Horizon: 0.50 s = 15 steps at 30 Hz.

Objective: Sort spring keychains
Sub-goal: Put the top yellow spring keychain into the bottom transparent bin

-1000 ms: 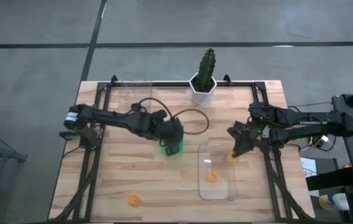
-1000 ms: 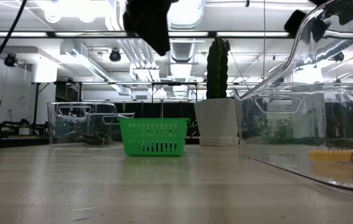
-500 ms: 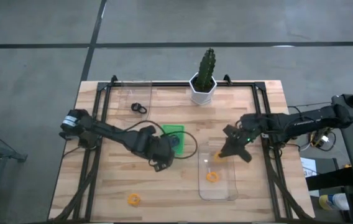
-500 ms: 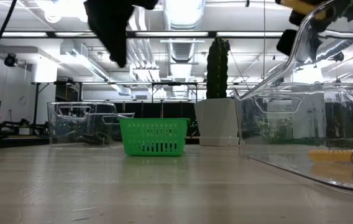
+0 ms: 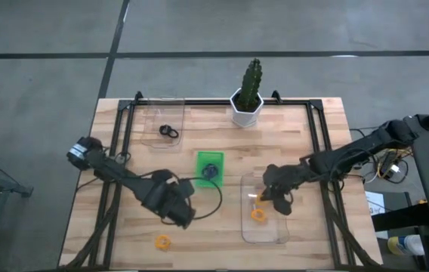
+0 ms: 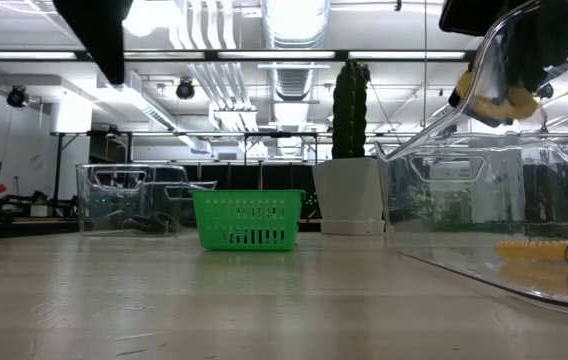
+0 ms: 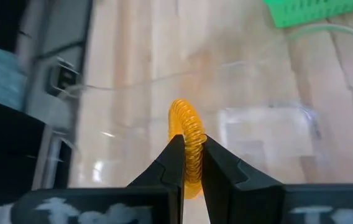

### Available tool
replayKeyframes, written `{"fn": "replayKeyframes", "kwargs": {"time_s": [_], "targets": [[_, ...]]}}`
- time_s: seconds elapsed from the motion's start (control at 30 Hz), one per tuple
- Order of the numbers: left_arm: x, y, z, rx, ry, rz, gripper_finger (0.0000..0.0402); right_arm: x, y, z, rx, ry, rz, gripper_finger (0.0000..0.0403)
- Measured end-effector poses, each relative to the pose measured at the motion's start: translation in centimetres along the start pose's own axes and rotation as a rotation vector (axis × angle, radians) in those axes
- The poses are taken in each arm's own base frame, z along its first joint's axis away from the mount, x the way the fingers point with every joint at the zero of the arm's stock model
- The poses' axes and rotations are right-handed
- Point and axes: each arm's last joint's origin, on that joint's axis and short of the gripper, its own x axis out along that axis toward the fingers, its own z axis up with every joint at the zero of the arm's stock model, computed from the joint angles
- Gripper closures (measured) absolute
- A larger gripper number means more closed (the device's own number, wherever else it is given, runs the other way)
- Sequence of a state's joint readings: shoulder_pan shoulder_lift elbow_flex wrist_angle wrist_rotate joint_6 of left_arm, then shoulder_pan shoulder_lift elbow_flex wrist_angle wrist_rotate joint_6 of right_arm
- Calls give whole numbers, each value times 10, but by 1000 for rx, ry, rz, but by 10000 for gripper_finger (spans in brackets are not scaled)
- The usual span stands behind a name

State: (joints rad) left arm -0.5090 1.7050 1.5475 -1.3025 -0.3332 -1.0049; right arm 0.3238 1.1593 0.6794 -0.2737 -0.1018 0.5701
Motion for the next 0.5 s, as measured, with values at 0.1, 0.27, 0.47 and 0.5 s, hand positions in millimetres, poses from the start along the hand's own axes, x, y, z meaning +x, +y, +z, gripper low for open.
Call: {"fn": "replayKeyframes", "kwargs": {"time_s": [0.1,0.27,0.47,0.5], "targets": [[-6,-5,-10,-4,-5,-16,266,6,8,2,-31,59,-78,374],[-13,-12,-26,-15,-6,-22,266,20,20,6,-85,149,-166,374],[-21,-21,-46,-32,-7,-42,266,42,32,11,-125,246,-217,374],[-22,-23,-50,-35,-8,-46,266,45,33,11,-128,266,-237,374]]}}
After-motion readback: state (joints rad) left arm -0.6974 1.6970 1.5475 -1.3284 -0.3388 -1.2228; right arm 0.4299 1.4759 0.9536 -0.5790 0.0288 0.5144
